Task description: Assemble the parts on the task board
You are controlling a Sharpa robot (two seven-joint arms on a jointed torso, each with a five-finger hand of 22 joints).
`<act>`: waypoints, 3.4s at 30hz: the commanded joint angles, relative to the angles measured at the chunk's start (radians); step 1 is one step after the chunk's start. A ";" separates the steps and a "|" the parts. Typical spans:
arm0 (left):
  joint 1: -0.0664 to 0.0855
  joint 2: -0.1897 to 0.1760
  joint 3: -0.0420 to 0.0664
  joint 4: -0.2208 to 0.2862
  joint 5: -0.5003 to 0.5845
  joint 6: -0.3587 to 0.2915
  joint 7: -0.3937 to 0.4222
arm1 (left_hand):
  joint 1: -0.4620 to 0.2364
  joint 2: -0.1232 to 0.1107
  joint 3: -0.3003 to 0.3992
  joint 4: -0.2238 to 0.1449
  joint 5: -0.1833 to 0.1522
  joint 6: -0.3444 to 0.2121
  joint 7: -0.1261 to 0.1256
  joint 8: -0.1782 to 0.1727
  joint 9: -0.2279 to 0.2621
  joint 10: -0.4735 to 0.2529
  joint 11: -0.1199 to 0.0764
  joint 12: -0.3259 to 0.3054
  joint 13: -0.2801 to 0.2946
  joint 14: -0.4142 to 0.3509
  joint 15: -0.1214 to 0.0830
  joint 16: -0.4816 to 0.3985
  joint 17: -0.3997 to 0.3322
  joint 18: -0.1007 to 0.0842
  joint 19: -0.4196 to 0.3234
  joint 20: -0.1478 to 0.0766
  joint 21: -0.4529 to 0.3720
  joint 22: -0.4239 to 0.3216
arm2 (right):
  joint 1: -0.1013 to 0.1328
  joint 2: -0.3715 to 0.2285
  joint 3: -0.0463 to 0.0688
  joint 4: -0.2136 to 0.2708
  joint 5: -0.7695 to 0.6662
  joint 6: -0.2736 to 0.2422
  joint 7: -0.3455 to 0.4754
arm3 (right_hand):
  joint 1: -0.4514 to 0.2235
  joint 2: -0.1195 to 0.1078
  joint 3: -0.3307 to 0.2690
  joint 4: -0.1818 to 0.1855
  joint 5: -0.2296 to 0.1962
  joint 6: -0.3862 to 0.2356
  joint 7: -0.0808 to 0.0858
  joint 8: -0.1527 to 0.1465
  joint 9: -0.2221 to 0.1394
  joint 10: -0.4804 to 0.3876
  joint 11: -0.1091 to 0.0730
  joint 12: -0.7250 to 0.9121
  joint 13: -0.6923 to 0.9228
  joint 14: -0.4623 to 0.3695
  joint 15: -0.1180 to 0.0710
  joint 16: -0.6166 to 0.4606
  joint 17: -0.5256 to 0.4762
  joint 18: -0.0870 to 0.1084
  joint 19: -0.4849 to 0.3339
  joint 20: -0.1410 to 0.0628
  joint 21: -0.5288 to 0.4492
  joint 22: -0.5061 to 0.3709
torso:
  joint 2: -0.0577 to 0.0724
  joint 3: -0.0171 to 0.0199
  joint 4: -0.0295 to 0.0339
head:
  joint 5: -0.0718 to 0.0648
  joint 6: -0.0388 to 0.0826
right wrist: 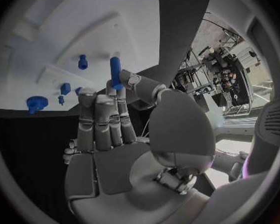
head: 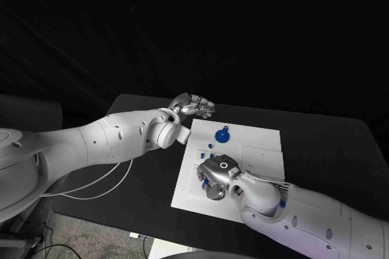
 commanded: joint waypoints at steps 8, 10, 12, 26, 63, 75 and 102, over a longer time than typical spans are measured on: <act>0.001 0.003 0.001 0.001 -0.002 0.013 0.006 | 0.003 -0.002 -0.006 0.001 -0.002 -0.008 0.002 0.006 -0.001 -0.007 0.000 -0.002 -0.001 -0.003 0.006 -0.005 0.002 0.012 -0.005 0.001 -0.007 0.002 | -0.006 0.008 -0.004 -0.014 -0.022 0.012 0.000 | 0.001 0.012 -0.002 0.001 0.002 0.005 -0.001 0.004 0.002 0.048 -0.026 0.024 0.056 0.003 -0.007 0.000 -0.001 0.059 0.002 -0.002 0.003 0.018 | 0.000 0.0008 -0.0001 | 0.003 -0.004; 0.001 0.003 0.001 0.000 -0.002 0.013 0.006 | 0.003 -0.002 -0.006 0.001 -0.002 -0.008 0.002 0.006 -0.001 -0.007 0.000 -0.002 -0.001 -0.003 0.006 -0.005 0.003 0.012 -0.005 0.001 -0.007 0.002 | -0.006 0.008 -0.004 -0.014 -0.022 0.012 0.000 | 0.001 0.012 -0.002 0.001 0.002 0.005 -0.001 0.004 0.002 0.048 -0.026 0.024 0.056 0.003 -0.007 0.000 -0.001 0.059 0.002 -0.002 0.003 0.018 | 0.001 0.0006 0.0004 | 0.004 -0.005; 0.001 0.003 0.001 0.000 -0.002 0.013 0.005 | 0.003 -0.002 -0.006 0.001 -0.002 -0.008 0.002 0.006 -0.001 -0.007 0.000 -0.002 -0.001 -0.003 0.006 -0.005 0.003 0.012 -0.005 0.001 -0.007 0.002 | -0.006 0.008 -0.005 -0.014 -0.022 0.012 0.000 | 0.001 0.012 -0.001 0.001 0.002 0.005 -0.001 0.003 0.002 0.048 -0.026 0.024 0.056 0.003 -0.007 0.000 -0.001 0.059 0.002 -0.002 0.003 0.018 | 0.001 0.0005 0.0006 | 0.004 -0.005; 0.001 0.003 0.001 -0.001 -0.002 0.014 0.005 | 0.004 -0.002 -0.006 0.001 -0.002 -0.009 0.003 0.006 -0.002 -0.007 0.000 -0.002 -0.002 -0.003 0.006 -0.006 0.004 0.012 -0.005 0.001 -0.008 0.003 | -0.009 0.014 -0.010 -0.022 -0.023 0.016 0.001 | 0.000 0.013 -0.001 0.000 0.002 0.005 -0.001 0.003 0.003 0.048 -0.026 0.025 0.058 0.003 -0.007 -0.001 -0.001 0.059 0.002 -0.002 0.003 0.018 | 0.000 0.0000 -0.0001 | 0.006 -0.009; 0.001 0.003 0.001 -0.003 -0.003 0.015 0.002 | 0.004 -0.002 -0.006 0.001 -0.002 -0.010 0.003 0.007 -0.002 -0.009 0.000 -0.002 -0.003 -0.003 0.006 -0.009 0.006 0.012 -0.005 0.001 -0.010 0.004 | -0.014 0.025 -0.016 -0.021 -0.039 -0.021 -0.008 | 0.000 0.014 0.000 -0.003 0.002 0.005 -0.001 0.003 0.006 0.047 -0.026 0.025 0.062 0.003 -0.007 -0.001 -0.001 0.059 0.003 -0.003 0.003 0.018 | 0.000 0.0001 -0.0003 | 0.013 -0.015; 0.001 0.002 0.001 -0.002 -0.005 0.015 0.000 | 0.005 -0.002 -0.006 0.001 -0.002 -0.011 0.003 0.007 -0.003 -0.011 0.001 -0.003 -0.004 -0.004 0.007 -0.011 0.007 0.012 -0.005 0.002 -0.010 0.004 | -0.015 0.027 -0.016 -0.022 -0.066 -0.028 -0.015 | 0.000 0.013 0.001 -0.004 0.002 0.005 -0.001 0.003 0.007 0.047 -0.026 0.025 0.064 0.003 -0.007 -0.001 0.000 0.059 0.003 -0.003 0.004 0.018 | 0.000 -0.0001 -0.0003 | 0.013 -0.015; 0.001 0.004 0.001 -0.003 -0.007 0.019 -0.001 | 0.005 -0.002 -0.007 0.000 -0.003 -0.013 0.004 0.007 -0.003 -0.013 0.002 -0.003 -0.005 -0.004 0.007 -0.013 0.010 0.012 -0.006 0.002 -0.012 0.006 | -0.020 0.034 -0.019 -0.039 -0.056 -0.005 -0.008 | -0.001 0.012 0.001 -0.005 0.002 0.006 -0.002 0.003 0.009 0.047 -0.026 0.025 0.067 0.004 -0.007 -0.001 0.000 0.059 0.004 -0.004 0.004 0.018 | 0.000 0.0006 -0.0006 | 0.013 -0.018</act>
